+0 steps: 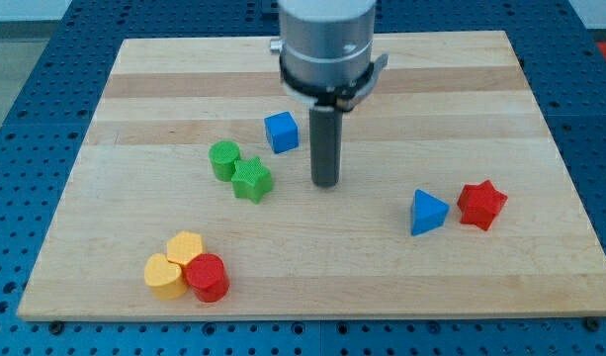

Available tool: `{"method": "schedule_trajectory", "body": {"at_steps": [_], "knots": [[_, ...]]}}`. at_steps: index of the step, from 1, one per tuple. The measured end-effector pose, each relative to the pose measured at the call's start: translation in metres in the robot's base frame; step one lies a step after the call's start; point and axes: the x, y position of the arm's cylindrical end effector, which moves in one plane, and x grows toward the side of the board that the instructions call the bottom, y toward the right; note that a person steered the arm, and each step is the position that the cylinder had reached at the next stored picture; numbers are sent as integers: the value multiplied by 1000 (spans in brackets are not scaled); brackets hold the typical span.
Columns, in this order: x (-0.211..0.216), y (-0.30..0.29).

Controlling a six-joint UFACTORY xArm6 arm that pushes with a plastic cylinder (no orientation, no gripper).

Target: Separate the green blocks

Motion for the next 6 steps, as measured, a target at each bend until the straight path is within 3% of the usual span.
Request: {"method": "schedule_trajectory", "body": {"at_steps": [1,3,4,5,6], "knots": [[-37,-10],[-26,-134],[17,-135],[44,-92],[19,-112]]}}
